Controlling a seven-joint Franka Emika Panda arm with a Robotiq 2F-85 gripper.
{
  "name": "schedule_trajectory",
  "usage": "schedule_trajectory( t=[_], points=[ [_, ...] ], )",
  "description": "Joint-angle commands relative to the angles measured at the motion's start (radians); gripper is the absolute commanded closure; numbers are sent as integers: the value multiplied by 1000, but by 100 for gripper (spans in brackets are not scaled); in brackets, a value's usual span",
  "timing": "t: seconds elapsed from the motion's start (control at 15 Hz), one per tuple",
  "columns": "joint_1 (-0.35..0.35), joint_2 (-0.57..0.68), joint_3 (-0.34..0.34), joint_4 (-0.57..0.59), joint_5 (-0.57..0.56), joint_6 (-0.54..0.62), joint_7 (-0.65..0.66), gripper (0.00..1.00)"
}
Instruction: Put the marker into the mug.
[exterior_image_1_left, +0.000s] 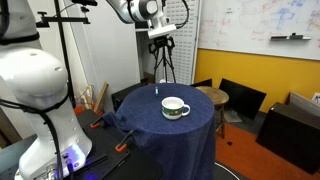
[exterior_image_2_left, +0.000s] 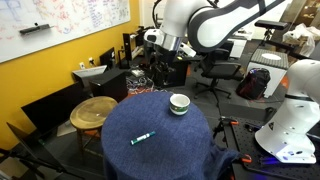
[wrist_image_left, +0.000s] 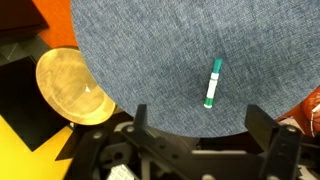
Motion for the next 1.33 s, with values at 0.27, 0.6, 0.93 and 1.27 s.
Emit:
schedule_trajectory(
  t=[0.27, 0.6, 0.93, 1.27],
  points=[
    [-18, 157, 94, 7, 170, 209, -141, 0],
    [-56, 247, 169, 25, 289, 249, -216, 0],
    [-127, 346, 233, 86, 389, 217, -308, 0],
    [-161, 464, 244, 186, 338, 183, -306, 0]
  ],
)
